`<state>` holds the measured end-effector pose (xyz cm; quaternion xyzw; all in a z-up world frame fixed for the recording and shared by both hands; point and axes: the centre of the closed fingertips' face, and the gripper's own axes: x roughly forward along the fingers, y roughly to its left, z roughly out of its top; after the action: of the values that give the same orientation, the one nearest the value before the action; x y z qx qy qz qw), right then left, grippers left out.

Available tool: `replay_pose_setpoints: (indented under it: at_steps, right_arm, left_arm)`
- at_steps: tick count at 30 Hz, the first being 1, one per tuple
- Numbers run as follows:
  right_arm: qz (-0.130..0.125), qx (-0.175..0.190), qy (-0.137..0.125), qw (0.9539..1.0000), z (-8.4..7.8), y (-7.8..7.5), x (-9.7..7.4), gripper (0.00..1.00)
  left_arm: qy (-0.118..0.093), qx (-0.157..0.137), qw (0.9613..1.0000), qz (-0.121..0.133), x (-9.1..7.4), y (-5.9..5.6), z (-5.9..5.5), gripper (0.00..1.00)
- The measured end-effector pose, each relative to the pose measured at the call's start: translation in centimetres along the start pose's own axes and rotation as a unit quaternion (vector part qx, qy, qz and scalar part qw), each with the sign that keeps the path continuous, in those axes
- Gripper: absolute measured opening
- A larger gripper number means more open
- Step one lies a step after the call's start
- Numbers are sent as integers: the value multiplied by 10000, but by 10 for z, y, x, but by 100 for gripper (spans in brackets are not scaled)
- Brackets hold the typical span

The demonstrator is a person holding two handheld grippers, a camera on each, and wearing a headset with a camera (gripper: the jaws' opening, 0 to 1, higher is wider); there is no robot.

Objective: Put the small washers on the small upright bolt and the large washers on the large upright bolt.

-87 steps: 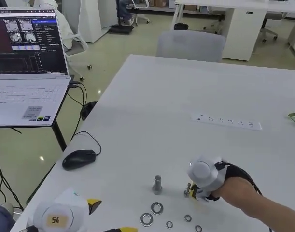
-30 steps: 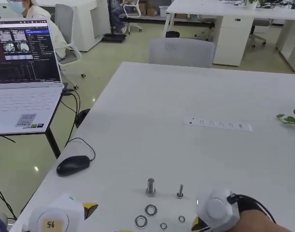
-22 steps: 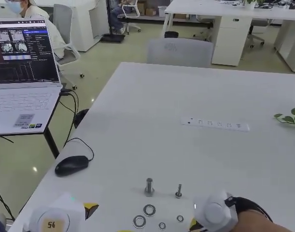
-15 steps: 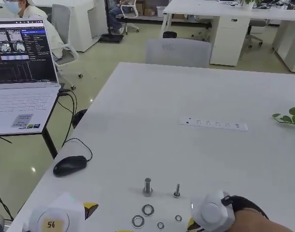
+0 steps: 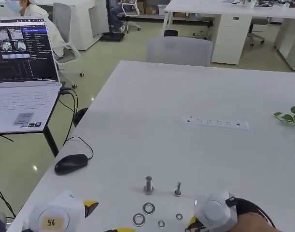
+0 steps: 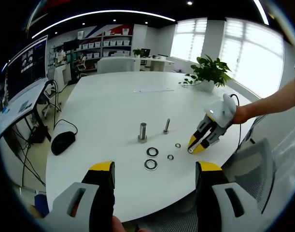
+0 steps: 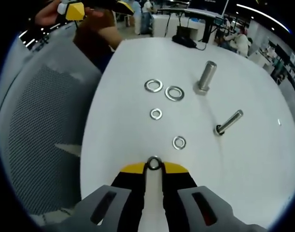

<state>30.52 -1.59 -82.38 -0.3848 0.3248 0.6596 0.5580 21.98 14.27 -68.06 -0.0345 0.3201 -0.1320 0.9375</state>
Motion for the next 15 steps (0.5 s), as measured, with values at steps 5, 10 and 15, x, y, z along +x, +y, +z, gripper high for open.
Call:
replay_pose_setpoints:
  at_steps: [5, 10, 15]
  right_arm:
    - [-77, 119, 16, 9999, 1, -1, -1, 13]
    - [-162, 276, -84, 9995, 3, -7, -4, 13]
    - [-307, 445, -212, 9983, 7, -18, -12, 13]
  left_arm:
    - [-14, -7, 10000, 7, 0, 0, 1, 67]
    - [-11, -25, 10000, 8, 0, 0, 0, 67]
    - [0, -24, 10000, -17, 1, -2, -1, 67]
